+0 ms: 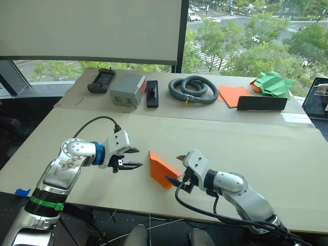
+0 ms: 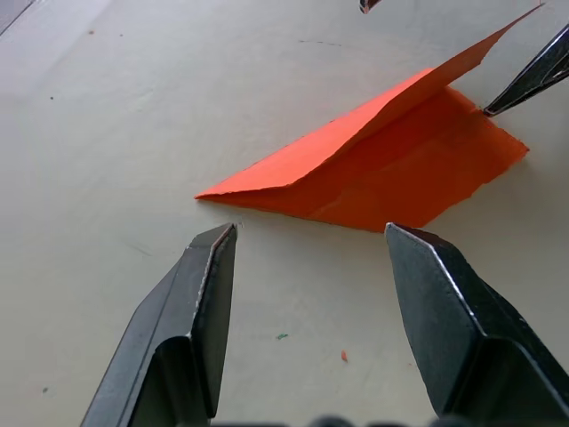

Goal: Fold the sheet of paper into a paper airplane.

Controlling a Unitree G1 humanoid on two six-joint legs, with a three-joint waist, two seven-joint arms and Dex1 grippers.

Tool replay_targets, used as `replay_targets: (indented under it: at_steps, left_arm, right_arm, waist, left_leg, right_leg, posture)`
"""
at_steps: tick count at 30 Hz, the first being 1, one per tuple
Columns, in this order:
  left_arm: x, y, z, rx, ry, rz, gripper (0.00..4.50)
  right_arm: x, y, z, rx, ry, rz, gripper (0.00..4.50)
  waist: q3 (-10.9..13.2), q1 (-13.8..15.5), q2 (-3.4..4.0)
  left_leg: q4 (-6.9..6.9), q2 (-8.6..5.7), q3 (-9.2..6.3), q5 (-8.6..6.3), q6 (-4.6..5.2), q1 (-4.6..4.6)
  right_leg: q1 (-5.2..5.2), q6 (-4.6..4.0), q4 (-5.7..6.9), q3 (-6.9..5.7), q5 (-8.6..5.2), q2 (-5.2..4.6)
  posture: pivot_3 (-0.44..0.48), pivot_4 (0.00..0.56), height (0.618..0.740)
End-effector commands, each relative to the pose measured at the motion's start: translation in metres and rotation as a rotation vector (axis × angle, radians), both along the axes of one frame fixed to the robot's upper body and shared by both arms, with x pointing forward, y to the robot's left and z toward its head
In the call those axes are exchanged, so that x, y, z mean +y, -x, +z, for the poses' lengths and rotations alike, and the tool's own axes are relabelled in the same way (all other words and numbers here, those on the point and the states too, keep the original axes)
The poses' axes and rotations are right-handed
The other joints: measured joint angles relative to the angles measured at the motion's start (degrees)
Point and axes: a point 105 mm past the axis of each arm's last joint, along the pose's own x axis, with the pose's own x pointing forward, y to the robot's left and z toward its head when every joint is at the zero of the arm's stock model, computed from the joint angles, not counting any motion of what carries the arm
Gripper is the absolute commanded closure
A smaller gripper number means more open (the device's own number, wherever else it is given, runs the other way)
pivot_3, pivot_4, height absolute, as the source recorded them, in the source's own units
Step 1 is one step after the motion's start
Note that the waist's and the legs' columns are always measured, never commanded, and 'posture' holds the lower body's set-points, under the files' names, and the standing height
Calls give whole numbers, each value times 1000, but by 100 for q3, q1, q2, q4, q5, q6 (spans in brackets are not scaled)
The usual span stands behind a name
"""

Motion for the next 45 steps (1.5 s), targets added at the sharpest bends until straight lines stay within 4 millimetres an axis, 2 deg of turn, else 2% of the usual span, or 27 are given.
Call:
replay_targets:
  at_steps: [1,7,10,11,15,19,23,27,34,37,45]
  left_arm:
    - [1,0,8,-22,58,19,1663]
    - [5,0,4,-10,74,40,1663]
    - [6,0,5,-7,91,50,1663]
    - [7,-1,5,-8,96,53,1663]
    - [10,-4,8,-3,141,90,1663]
    - [12,-4,11,32,208,112,1663]
    - [15,-1,15,55,266,105,1663]
    - [23,1,6,56,219,118,1663]
    - [20,3,8,56,245,125,1663]
    - [19,2,8,60,251,125,1663]
    - [16,-5,6,69,245,99,1663]
  right_arm:
    - [3,5,6,-43,-36,13,1133]
    - [4,8,-1,-31,-37,50,3320]
    - [4,6,-5,-35,-12,84,4288]
    - [4,6,-6,-38,-4,100,4451]
    - [12,6,1,-143,47,239,4451]
    - [14,5,-1,-332,247,469,4451]
    - [15,-6,3,-444,338,605,4451]
    - [5,-29,-11,-389,399,577,4451]
    - [9,-27,-19,-333,339,534,4451]
    - [11,-24,-17,-318,298,511,3606]
    - [6,-16,-3,-254,229,455,811]
  waist:
    - [0,-4,0]
    - [1,-39,0]
    - [1,-37,0]
    - [1,-36,0]
    - [1,-41,1]
    - [1,-48,0]
    - [1,-54,-1]
    - [0,-51,-1]
    - [0,-33,-1]
    - [0,-36,0]
    - [0,-32,0]
  left_leg:
    - [0,0,0,1,2,3]
    - [0,1,0,10,16,12]
    - [0,2,-1,1,1,13]
    - [0,2,-1,0,1,12]
    - [1,2,-1,1,1,13]
    - [3,1,2,2,4,20]
    - [3,1,3,23,36,25]
    - [3,2,4,32,49,30]
    - [3,1,3,32,49,31]
    - [4,2,2,32,49,31]
    - [4,1,3,32,48,32]
  right_leg:
    - [2,0,3,0,0,1]
    - [7,-2,6,2,-2,6]
    - [6,-2,6,2,-2,6]
    - [6,-2,6,2,-2,5]
    - [5,-2,8,2,-2,5]
    - [10,0,10,1,-1,6]
    - [17,1,10,0,0,7]
    - [23,1,10,3,0,8]
    - [25,0,16,7,0,10]
    - [24,0,19,8,0,10]
    - [21,-1,23,11,0,11]
  posture:
    - [0,150,702]
    - [0,150,702]
    - [0,150,702]
    - [0,150,702]
    - [0,150,702]
    - [0,150,702]
    - [0,150,702]
    - [0,150,702]
    - [0,150,702]
    - [0,150,702]
    - [0,150,702]
